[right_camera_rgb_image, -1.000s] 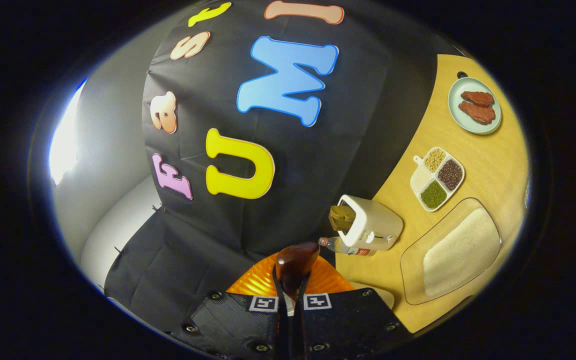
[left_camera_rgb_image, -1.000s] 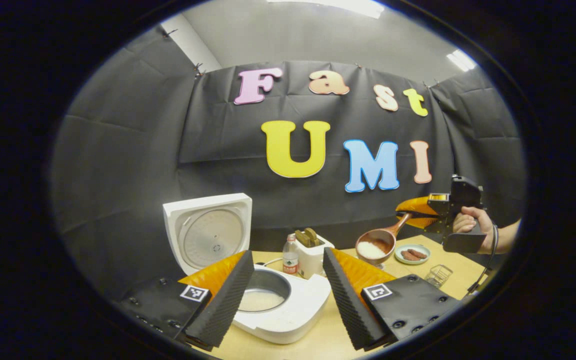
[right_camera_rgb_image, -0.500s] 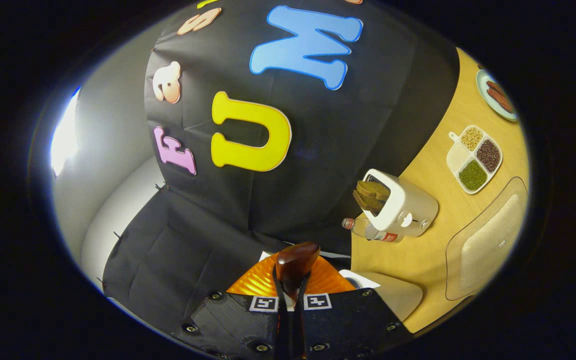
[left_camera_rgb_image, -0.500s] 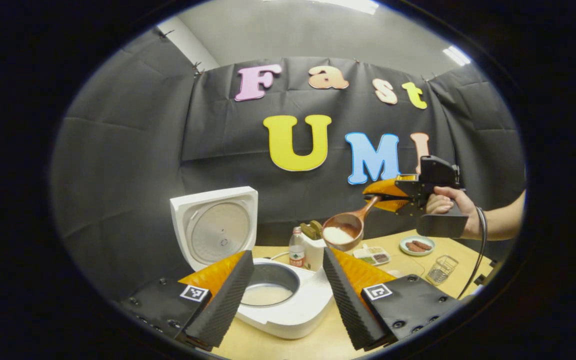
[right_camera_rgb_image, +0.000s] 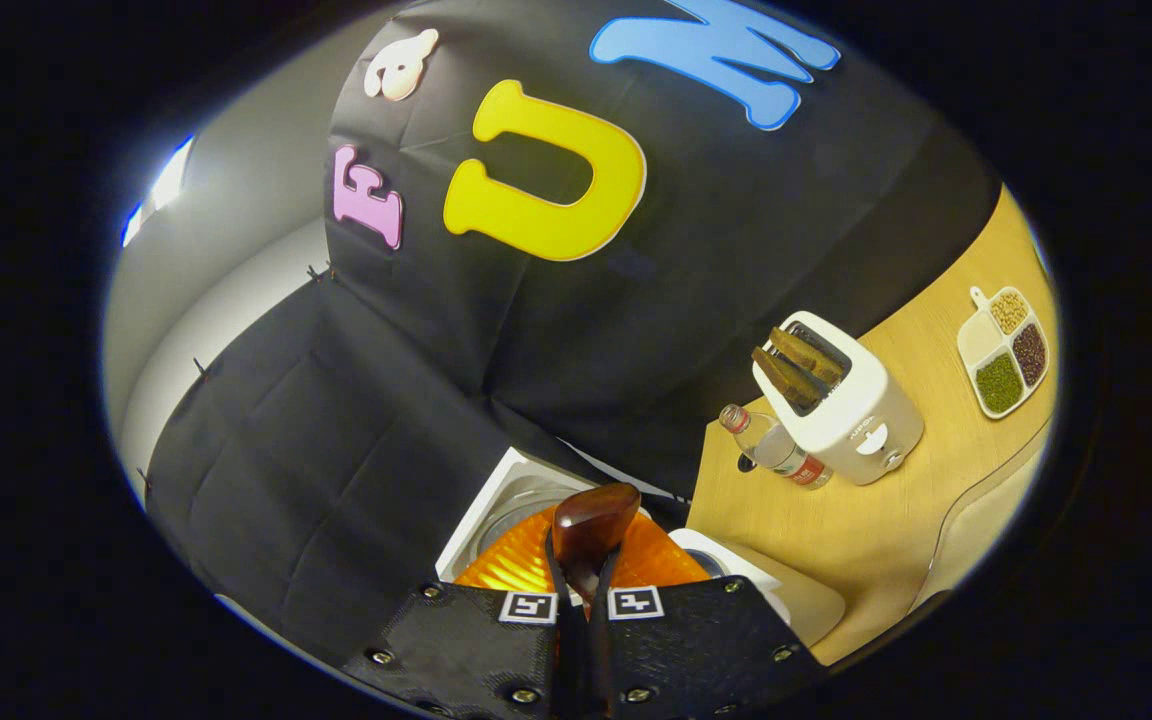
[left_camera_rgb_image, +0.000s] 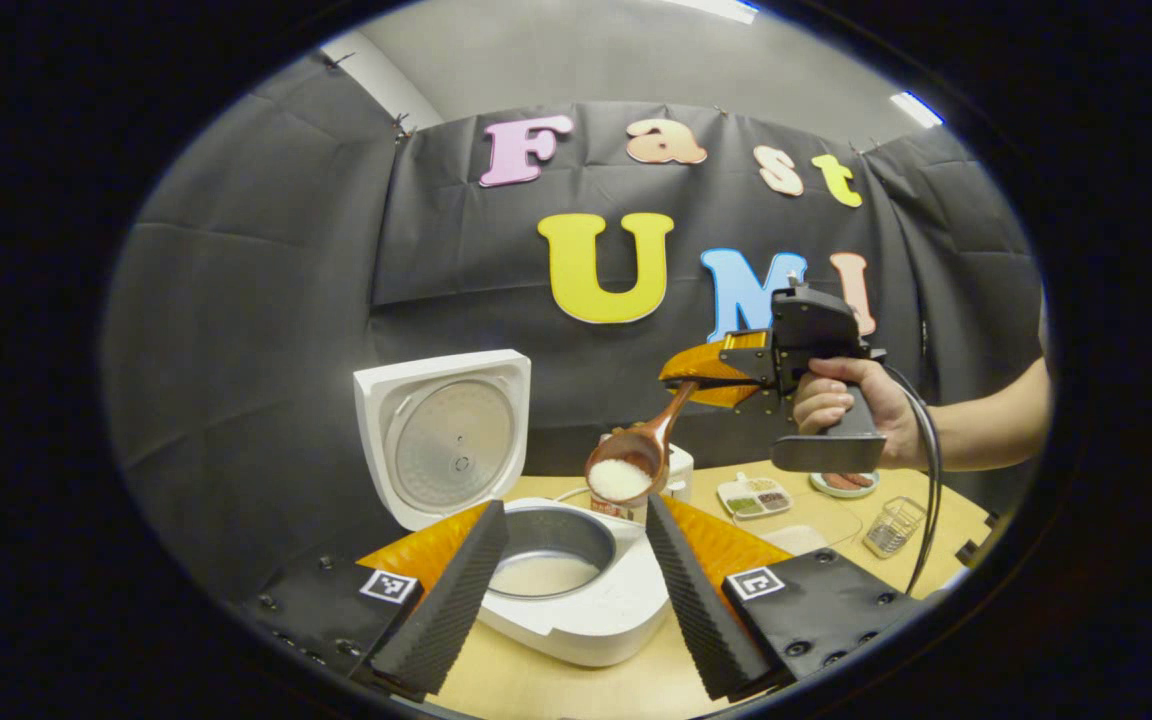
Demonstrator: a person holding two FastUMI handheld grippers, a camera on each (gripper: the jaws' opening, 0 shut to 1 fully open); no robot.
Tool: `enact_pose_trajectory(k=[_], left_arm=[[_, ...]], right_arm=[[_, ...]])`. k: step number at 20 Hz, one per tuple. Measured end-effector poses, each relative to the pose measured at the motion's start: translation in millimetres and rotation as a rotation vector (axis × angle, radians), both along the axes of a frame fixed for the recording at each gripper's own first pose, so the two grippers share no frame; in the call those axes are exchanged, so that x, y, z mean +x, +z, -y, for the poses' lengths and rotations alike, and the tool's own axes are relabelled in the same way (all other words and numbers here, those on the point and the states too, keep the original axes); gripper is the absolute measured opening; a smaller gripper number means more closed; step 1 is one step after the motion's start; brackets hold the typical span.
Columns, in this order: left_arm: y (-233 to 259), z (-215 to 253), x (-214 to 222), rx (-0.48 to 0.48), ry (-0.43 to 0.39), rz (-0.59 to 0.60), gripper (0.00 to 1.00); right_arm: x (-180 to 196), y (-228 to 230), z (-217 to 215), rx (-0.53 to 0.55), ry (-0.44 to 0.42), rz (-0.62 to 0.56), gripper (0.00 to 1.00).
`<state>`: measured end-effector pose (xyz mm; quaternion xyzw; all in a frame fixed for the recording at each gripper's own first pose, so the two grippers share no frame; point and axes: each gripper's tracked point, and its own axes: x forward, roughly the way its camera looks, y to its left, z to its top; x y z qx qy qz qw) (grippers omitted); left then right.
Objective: Close the left gripper, press the button to open the rice cooker; take a wooden spoon from the chopstick holder with the right hand, scoop a spoonful of rice and pour it into the rice cooker, then put the wooden spoon back into the chopstick holder.
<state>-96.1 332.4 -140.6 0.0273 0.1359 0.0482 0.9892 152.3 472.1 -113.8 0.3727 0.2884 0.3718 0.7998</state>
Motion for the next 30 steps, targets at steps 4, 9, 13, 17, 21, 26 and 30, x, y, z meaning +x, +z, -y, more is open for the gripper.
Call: enact_pose_trajectory(k=[4,9,13,17,21,26,30], left_arm=[[-2.5,-6.0,-6.5,-0.001,0.021,-0.009,0.99],[-5.8,-9.8,-15.7,-0.006,0.047,-0.021,1.00],[-6.1,-16.6,-24.1,-0.012,0.076,-0.022,1.00],[-4.6,-20.6,-29.3,-0.014,0.104,-0.013,1.00],[-4.1,-20.5,-34.4,-0.023,0.130,-0.010,1.00],[-3.3,-16.2,-37.2,0.007,0.144,-0.013,1.00],[-0.5,-9.6,-39.0,0.005,0.147,-0.007,0.97]], right_arm=[[1.8,-25.5,-39.6,-0.149,0.061,0.099,0.04],[-3.8,-52.7,-84.9,-0.327,0.147,0.227,0.05],[-10.7,-68.3,-115.6,-0.486,0.226,0.380,0.04],[-28.7,-71.4,-138.1,-0.634,0.335,0.592,0.04],[-54.3,-76.8,-155.3,-0.728,0.447,0.792,0.04],[-67.4,-67.9,-157.9,-0.716,0.484,0.859,0.04],[-69.2,-63.7,-158.3,-0.674,0.470,0.819,0.05]])
